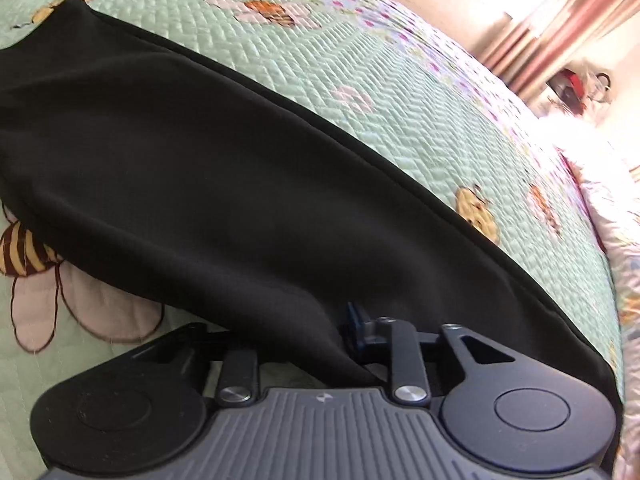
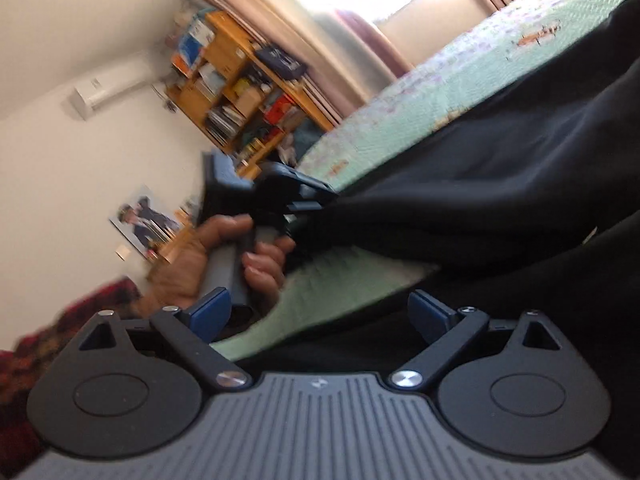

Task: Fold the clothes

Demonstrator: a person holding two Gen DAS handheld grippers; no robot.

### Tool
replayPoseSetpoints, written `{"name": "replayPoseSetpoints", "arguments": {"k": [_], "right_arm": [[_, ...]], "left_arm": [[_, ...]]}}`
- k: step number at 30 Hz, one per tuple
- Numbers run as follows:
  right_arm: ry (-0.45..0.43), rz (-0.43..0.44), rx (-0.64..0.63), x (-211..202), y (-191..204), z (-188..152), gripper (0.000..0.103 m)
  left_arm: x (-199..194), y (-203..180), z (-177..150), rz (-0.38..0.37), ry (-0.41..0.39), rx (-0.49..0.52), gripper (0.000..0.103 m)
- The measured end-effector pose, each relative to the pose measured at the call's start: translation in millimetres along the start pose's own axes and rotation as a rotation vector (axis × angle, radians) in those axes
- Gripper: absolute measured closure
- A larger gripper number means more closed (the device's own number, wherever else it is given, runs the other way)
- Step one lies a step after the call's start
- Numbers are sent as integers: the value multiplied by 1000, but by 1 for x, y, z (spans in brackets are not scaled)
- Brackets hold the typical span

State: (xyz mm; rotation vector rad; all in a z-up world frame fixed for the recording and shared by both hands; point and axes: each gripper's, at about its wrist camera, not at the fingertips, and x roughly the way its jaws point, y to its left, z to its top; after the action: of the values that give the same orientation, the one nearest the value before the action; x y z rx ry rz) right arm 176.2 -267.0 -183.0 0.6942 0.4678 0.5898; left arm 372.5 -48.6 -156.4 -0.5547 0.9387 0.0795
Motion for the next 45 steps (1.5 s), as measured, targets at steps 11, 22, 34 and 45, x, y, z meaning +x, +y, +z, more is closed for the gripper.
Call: {"name": "replayPoseSetpoints", "arguments": {"k": [11, 22, 34, 45], "right_arm": [[6, -374, -6, -96, -36, -3, 16], [-329, -538, 15, -259, -28, 9, 8], [-13, -741, 222, -206, -75, 61, 7], [376, -220, 201, -60, -13, 136, 8]], "left_arm": [[-52, 27, -52, -124, 37, -26, 16], [-101, 56, -110, -285, 37, 29, 15], [-114, 30, -188, -353, 137, 374, 13], [-117, 39, -206, -434, 180, 457, 13]]}}
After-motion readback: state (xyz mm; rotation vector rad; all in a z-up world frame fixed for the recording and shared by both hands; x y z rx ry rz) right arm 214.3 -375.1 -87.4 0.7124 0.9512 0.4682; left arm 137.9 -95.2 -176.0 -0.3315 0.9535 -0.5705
